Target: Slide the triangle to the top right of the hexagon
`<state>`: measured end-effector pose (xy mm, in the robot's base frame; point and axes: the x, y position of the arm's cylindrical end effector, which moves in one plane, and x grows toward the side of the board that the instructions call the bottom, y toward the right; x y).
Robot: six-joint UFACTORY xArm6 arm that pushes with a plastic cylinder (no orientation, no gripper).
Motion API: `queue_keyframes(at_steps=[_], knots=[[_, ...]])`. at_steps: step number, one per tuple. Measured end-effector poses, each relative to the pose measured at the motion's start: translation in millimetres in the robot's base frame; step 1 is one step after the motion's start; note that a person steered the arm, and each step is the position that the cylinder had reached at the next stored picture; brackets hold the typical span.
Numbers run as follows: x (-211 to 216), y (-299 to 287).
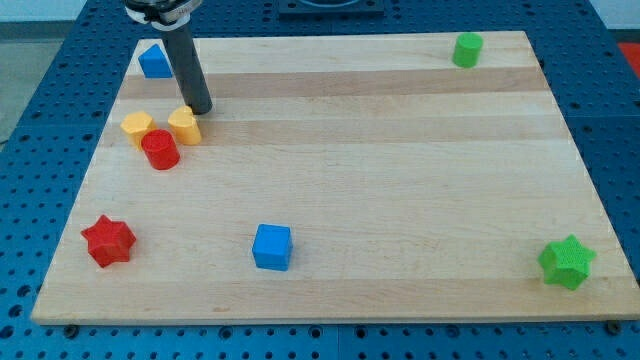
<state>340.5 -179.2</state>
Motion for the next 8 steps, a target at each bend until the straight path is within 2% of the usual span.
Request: queue_keyframes(at_steps=[3,4,5,6,8], knots=[[-16.2,23.9],[-93.7,69.9],[-148.4,12.3],[-147.9,-67.5],[-56.2,-66.4]])
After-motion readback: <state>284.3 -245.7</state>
